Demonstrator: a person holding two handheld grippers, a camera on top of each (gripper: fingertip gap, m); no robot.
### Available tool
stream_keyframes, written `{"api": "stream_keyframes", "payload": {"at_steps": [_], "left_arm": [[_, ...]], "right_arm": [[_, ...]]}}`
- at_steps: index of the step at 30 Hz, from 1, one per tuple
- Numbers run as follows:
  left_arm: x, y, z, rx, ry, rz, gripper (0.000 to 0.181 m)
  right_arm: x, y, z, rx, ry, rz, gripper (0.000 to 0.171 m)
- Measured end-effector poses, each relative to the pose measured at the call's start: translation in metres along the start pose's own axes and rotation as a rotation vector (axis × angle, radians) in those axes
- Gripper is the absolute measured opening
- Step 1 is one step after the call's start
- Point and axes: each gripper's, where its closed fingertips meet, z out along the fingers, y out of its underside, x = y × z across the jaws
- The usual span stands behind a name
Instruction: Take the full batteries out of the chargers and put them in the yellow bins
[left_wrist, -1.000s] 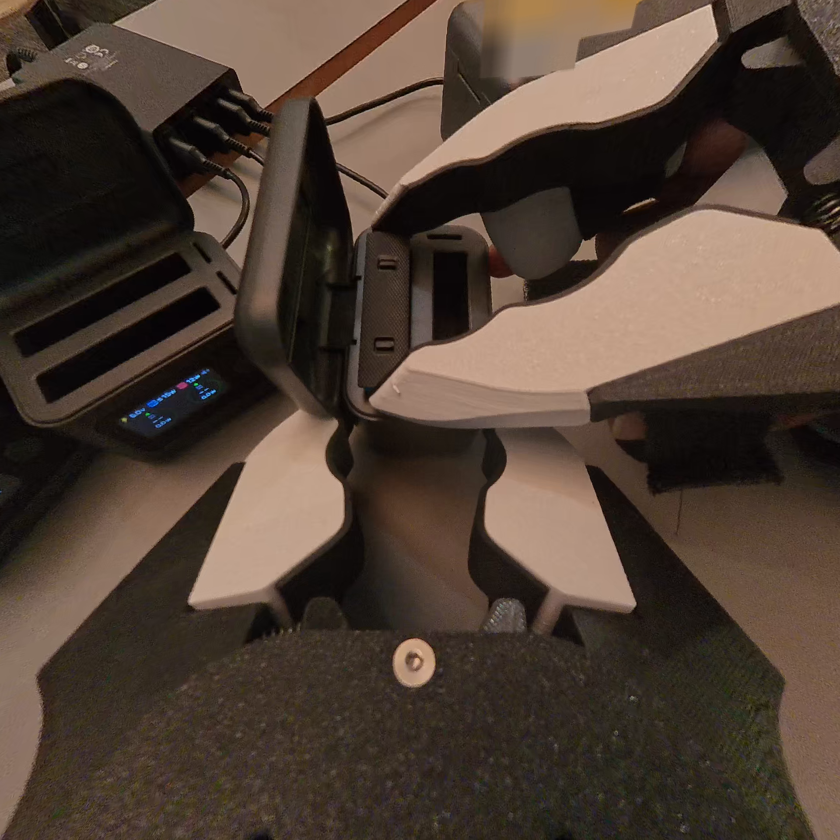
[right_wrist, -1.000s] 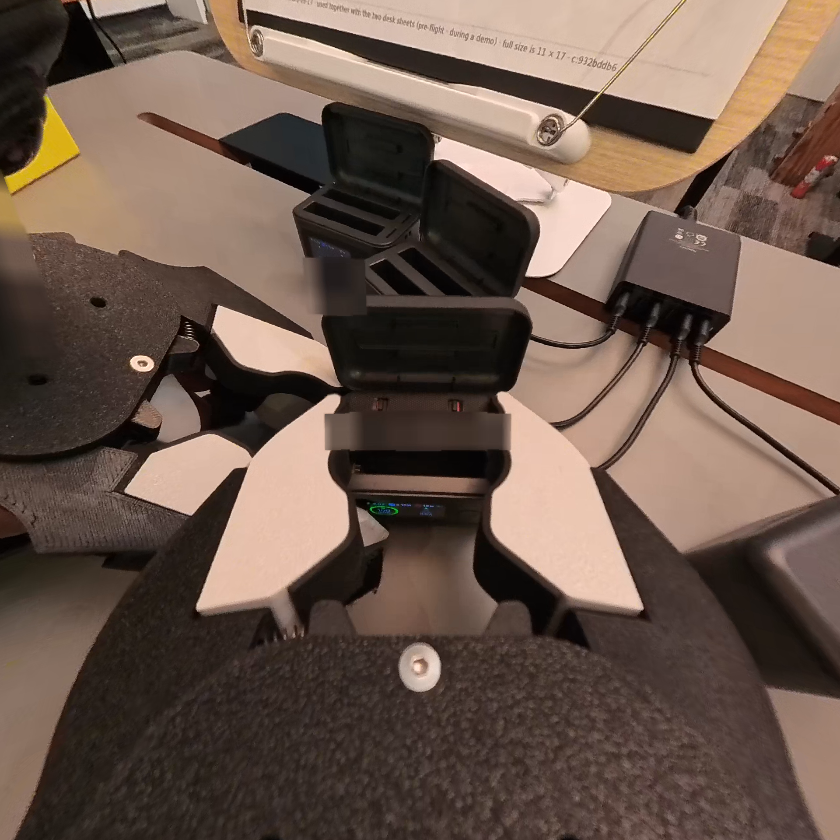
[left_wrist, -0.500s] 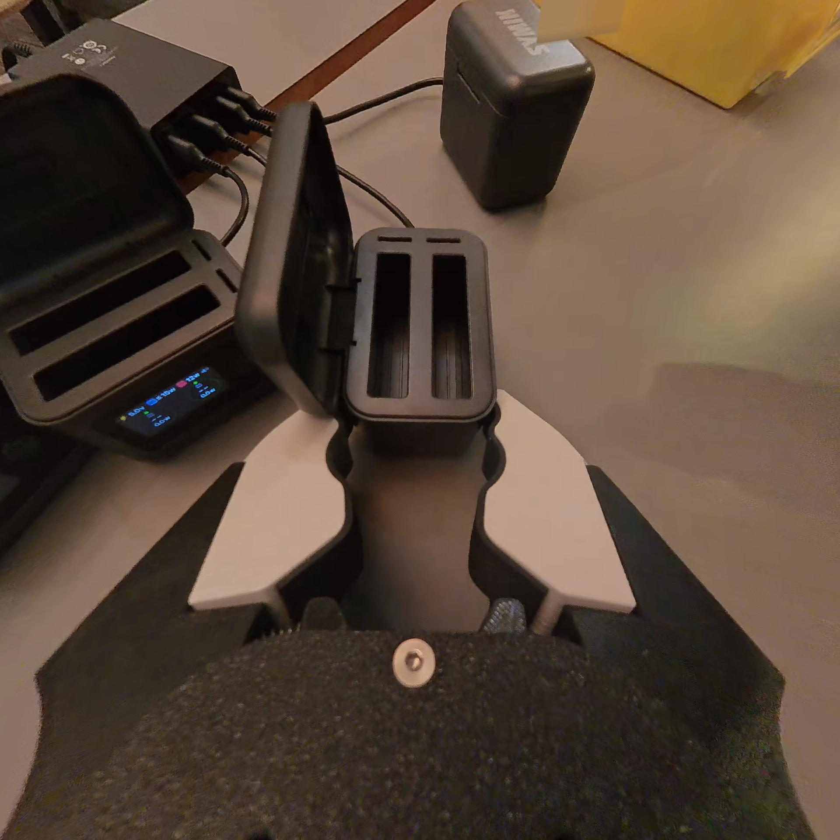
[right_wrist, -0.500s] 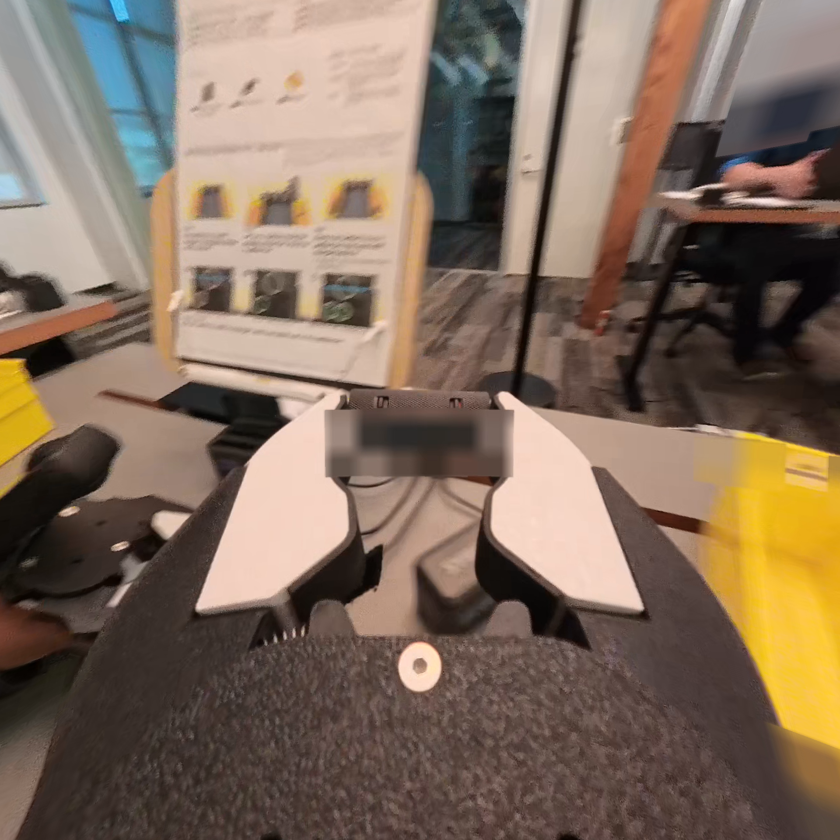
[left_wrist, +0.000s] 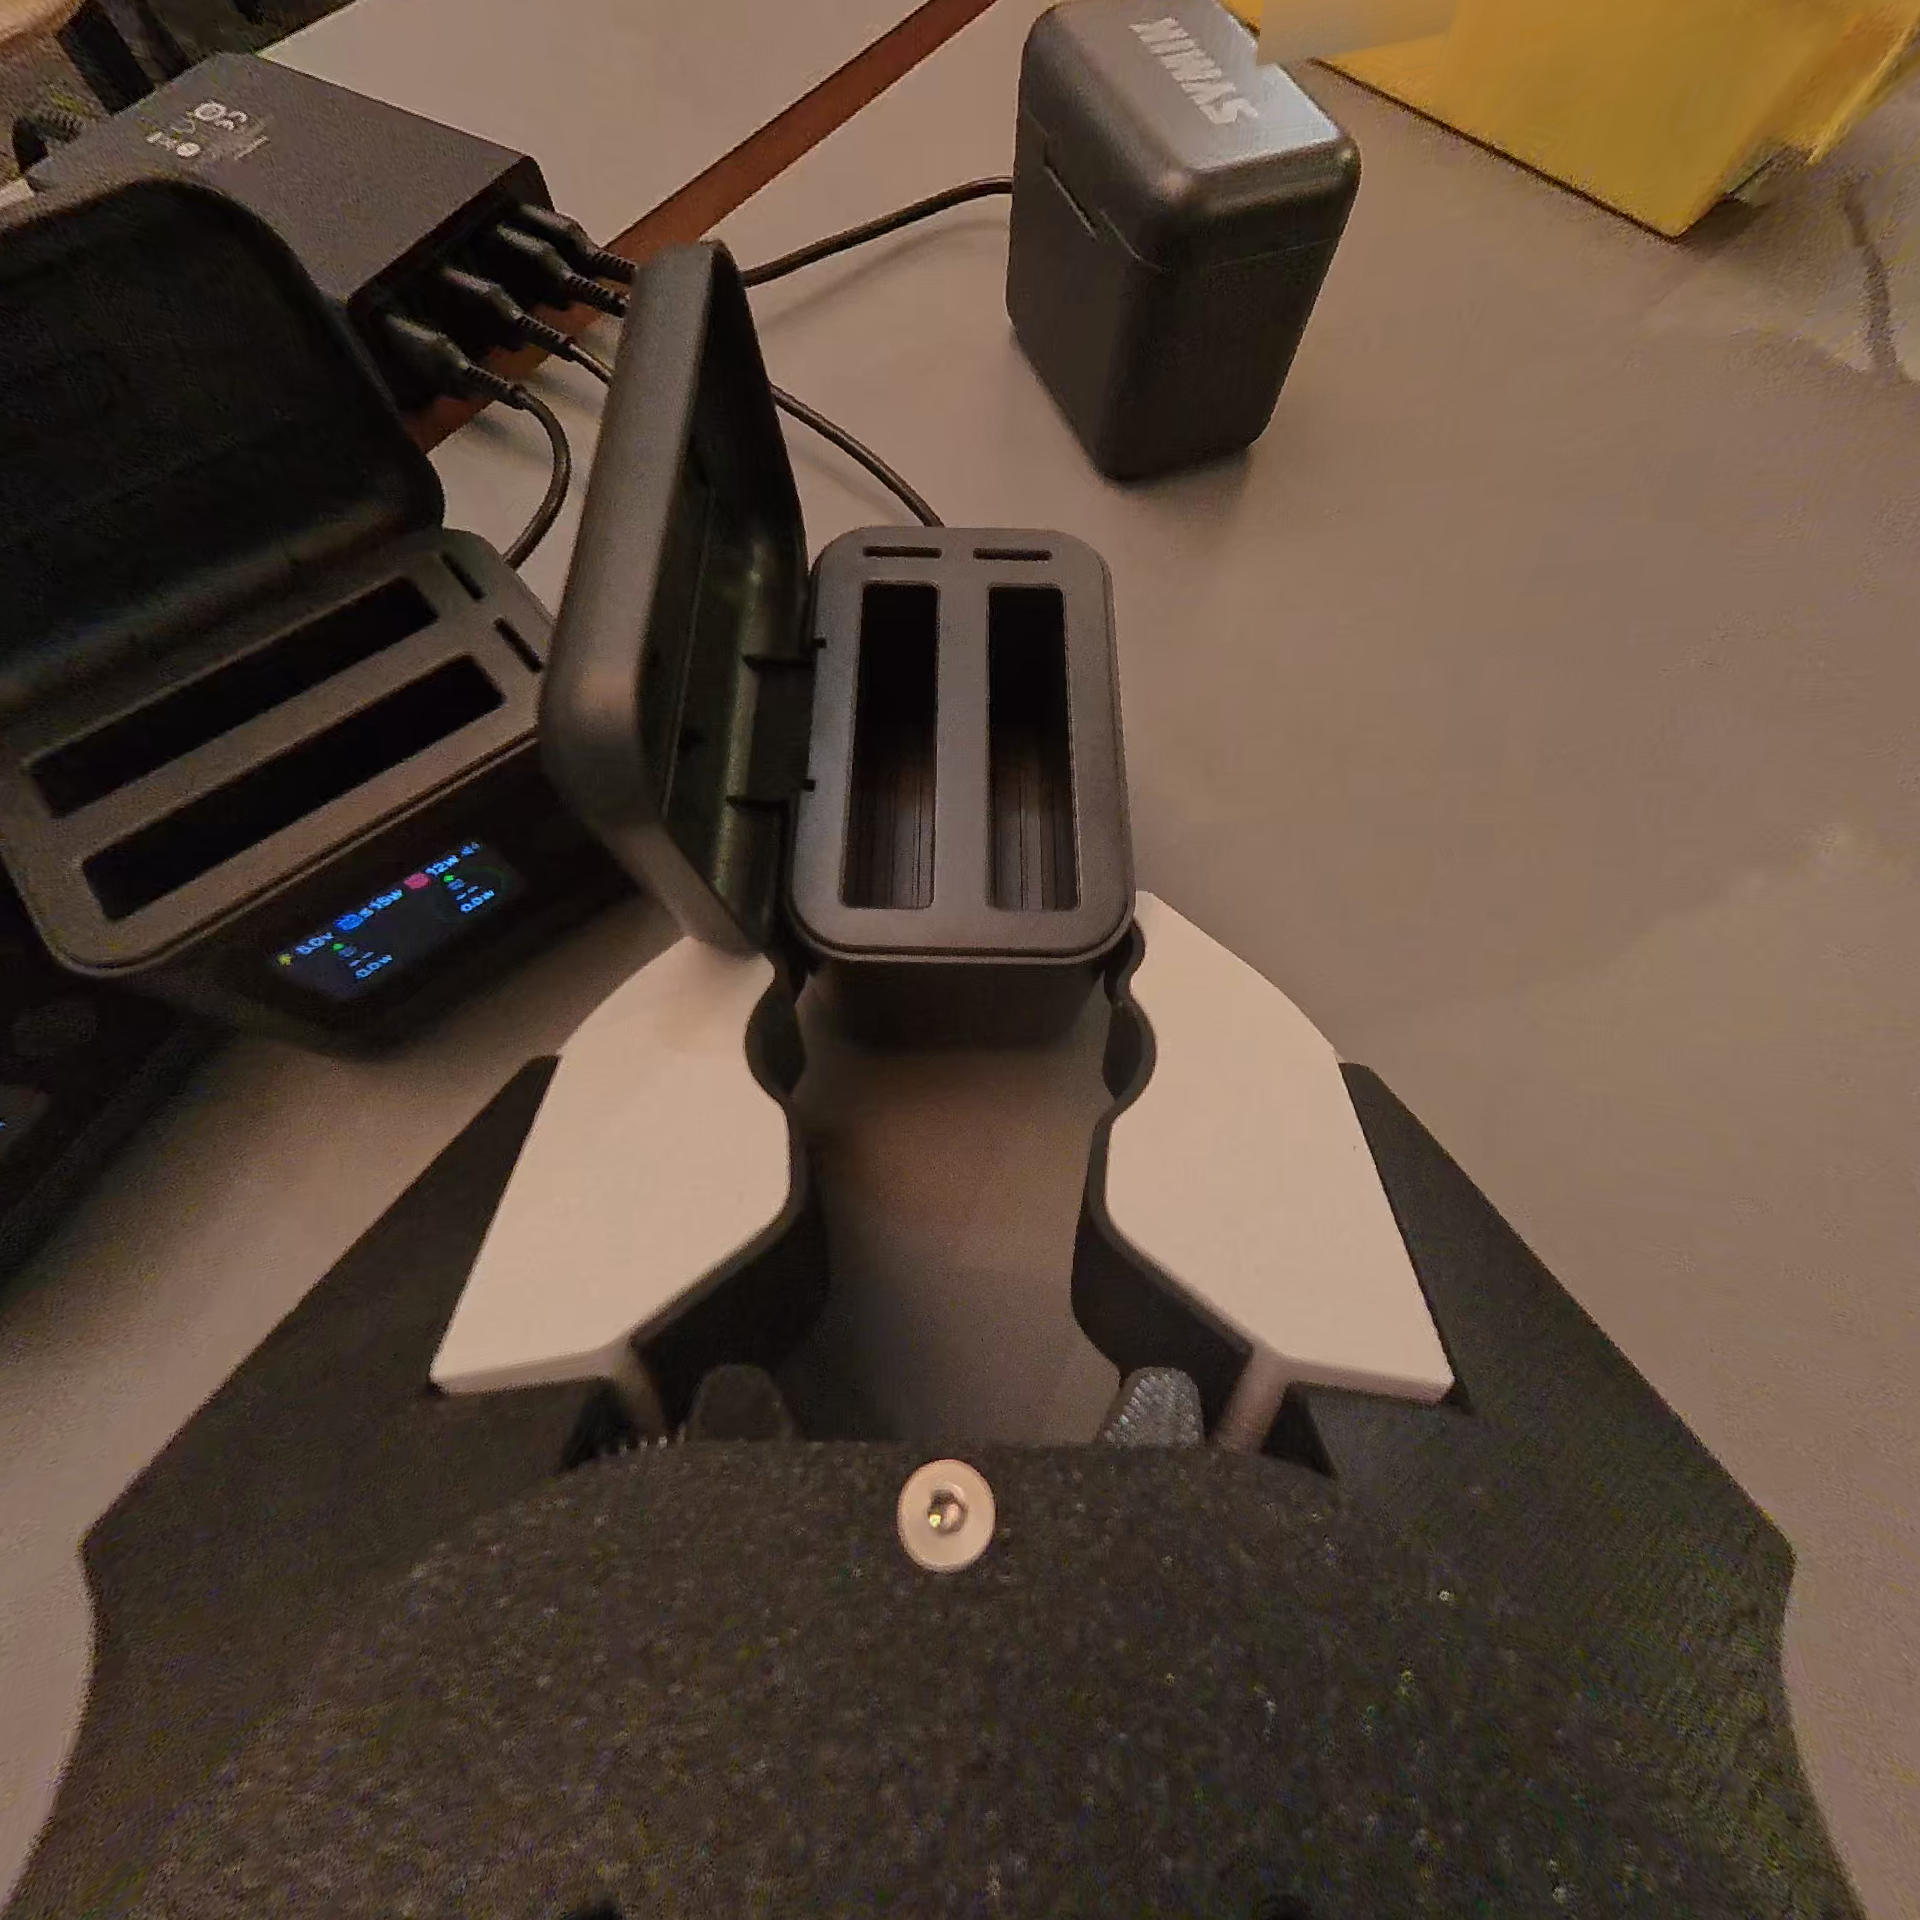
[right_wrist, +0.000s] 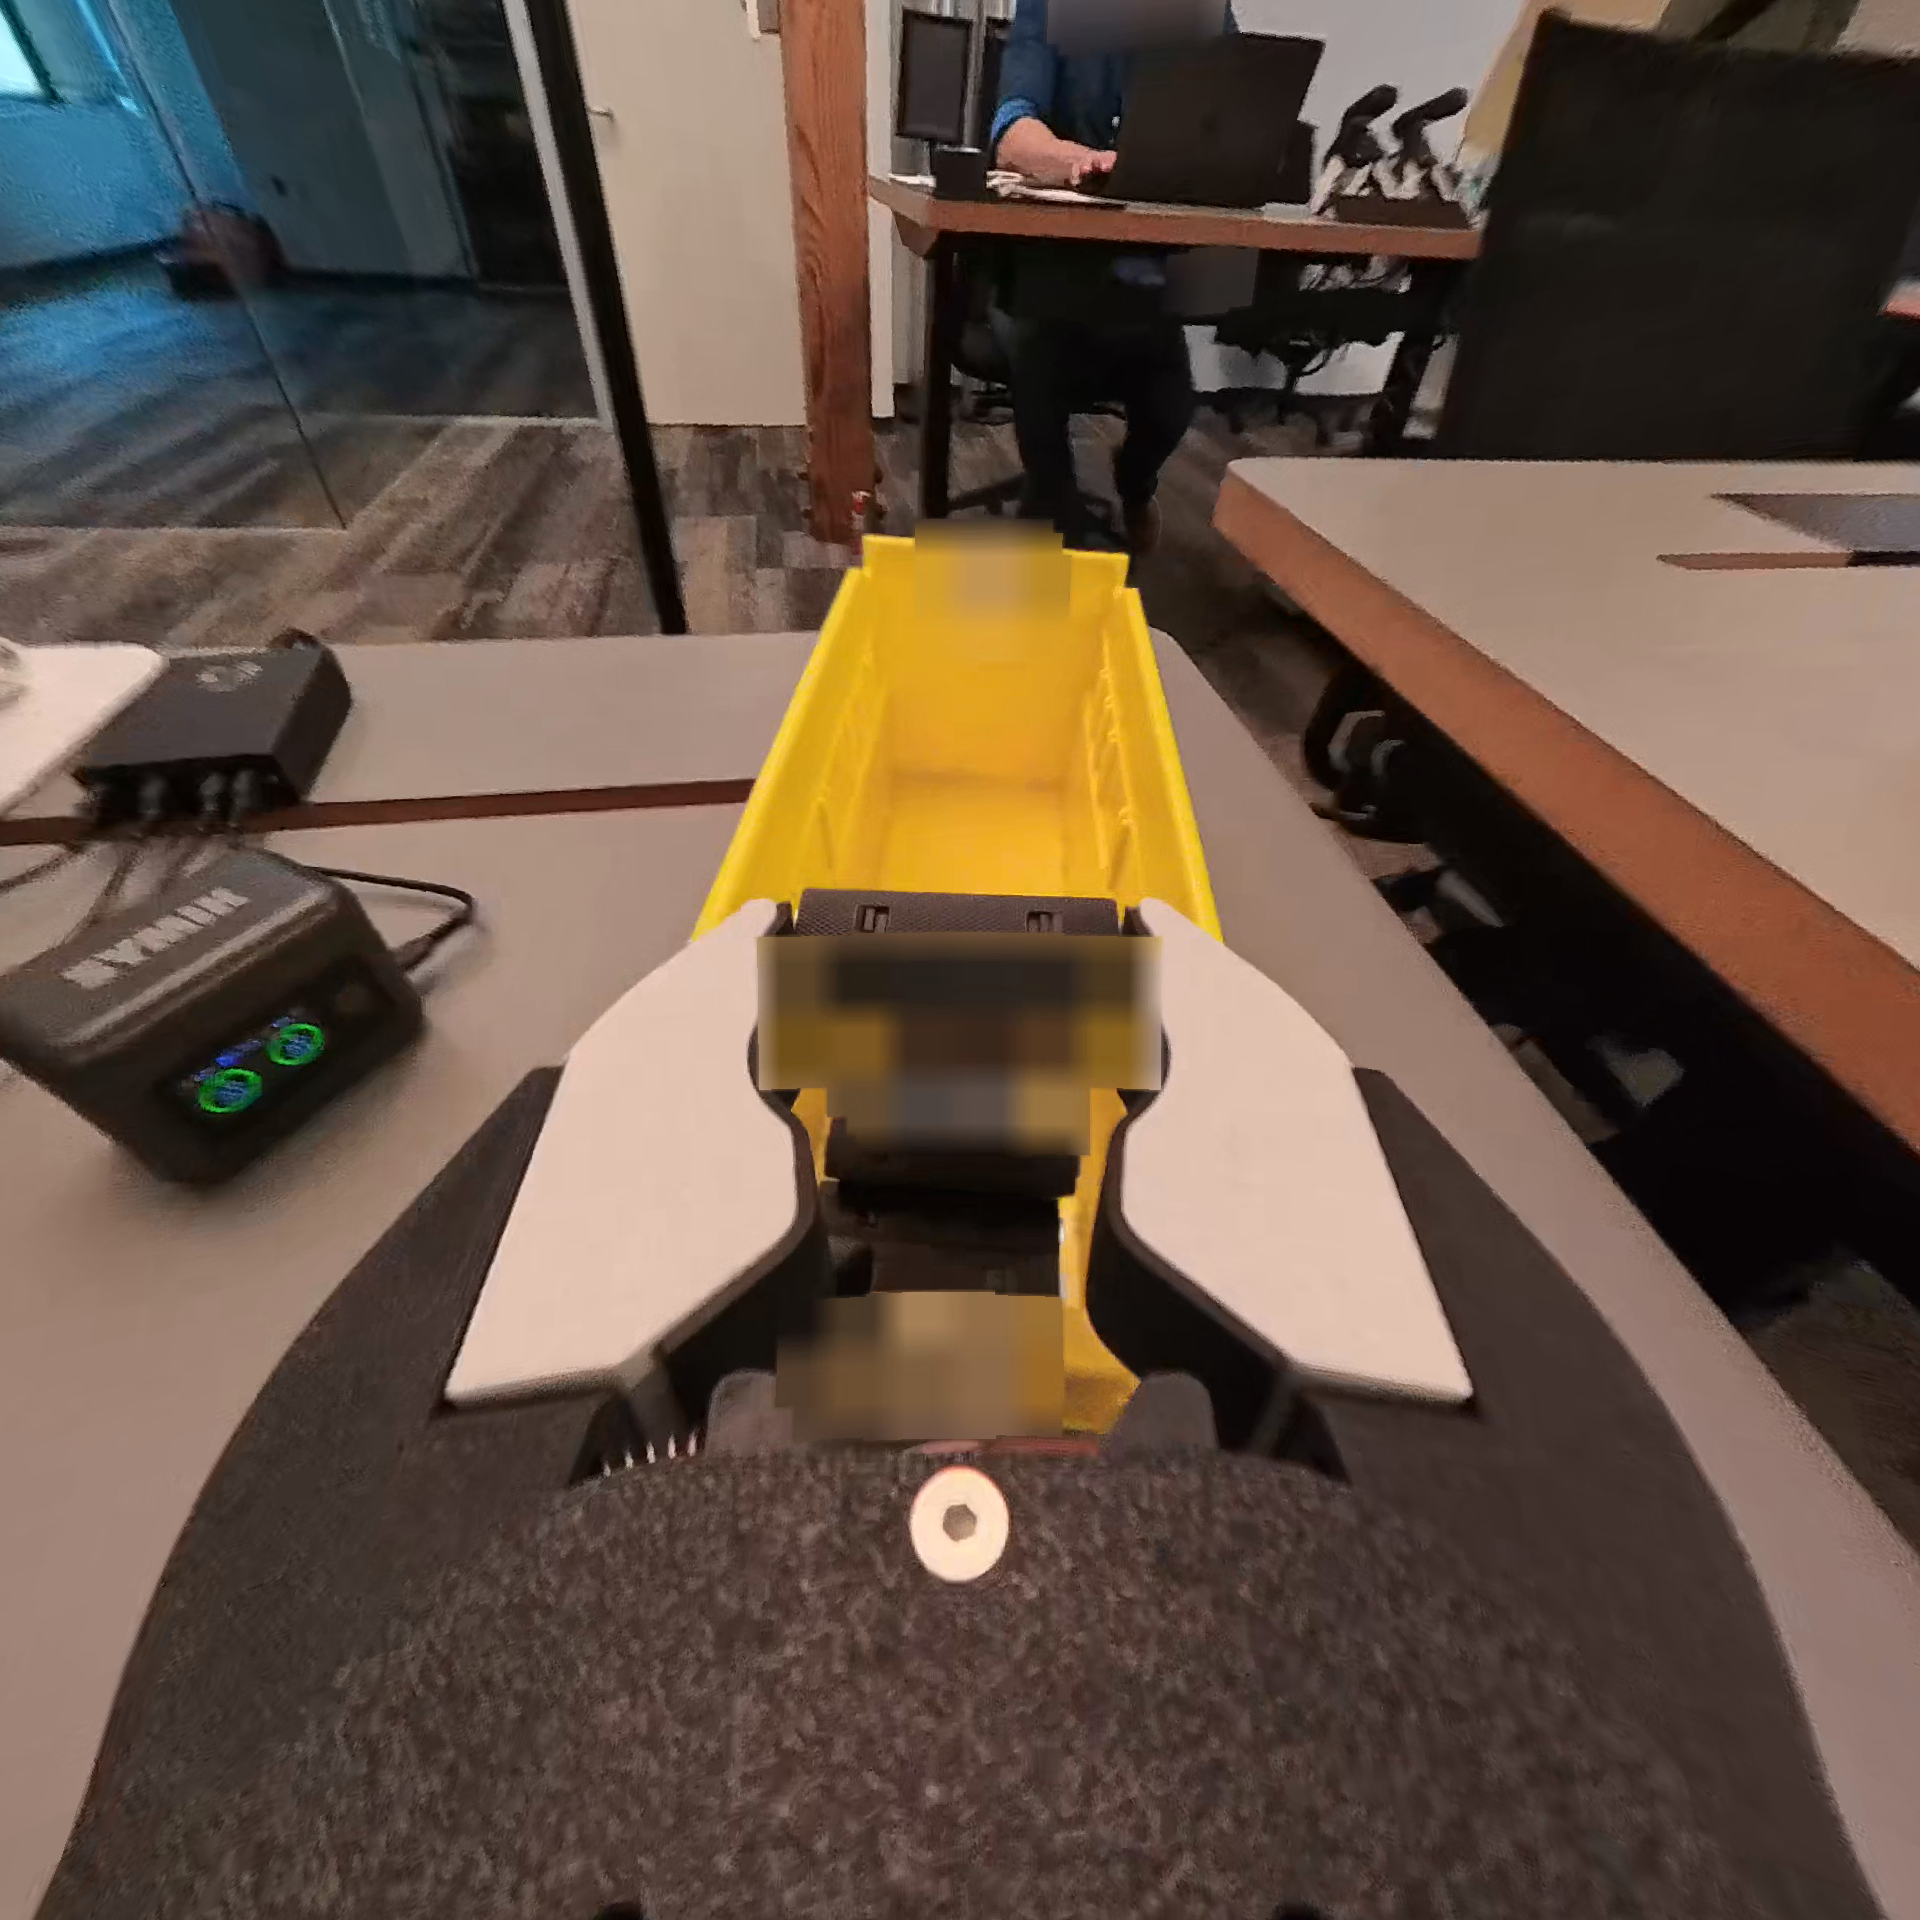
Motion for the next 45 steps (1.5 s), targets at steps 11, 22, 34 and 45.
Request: {"api": "stream_keyframes", "payload": {"at_steps": [11, 22, 34, 45], "left_arm": [[0.000, 0.000, 0.000, 0.001, 0.005, -0.003, 0.057], [0.000, 0.000, 0.000, 0.001, 0.005, -0.003, 0.057], [0.000, 0.000, 0.000, -0.002, 0.011, -0.009, 0.057], [0.001, 0.000, 0.000, -0.003, 0.014, -0.012, 0.056]], "right_arm": [[-0.004, 0.041, 0.010, -0.167, 0.014, 0.012, 0.059], [-0.001, 0.051, 0.005, -0.266, 0.060, -0.045, 0.059], [0.000, 0.052, 0.003, -0.276, 0.080, -0.104, 0.059], [-0.001, 0.054, 0.001, -0.305, 0.051, -0.089, 0.060]]}}
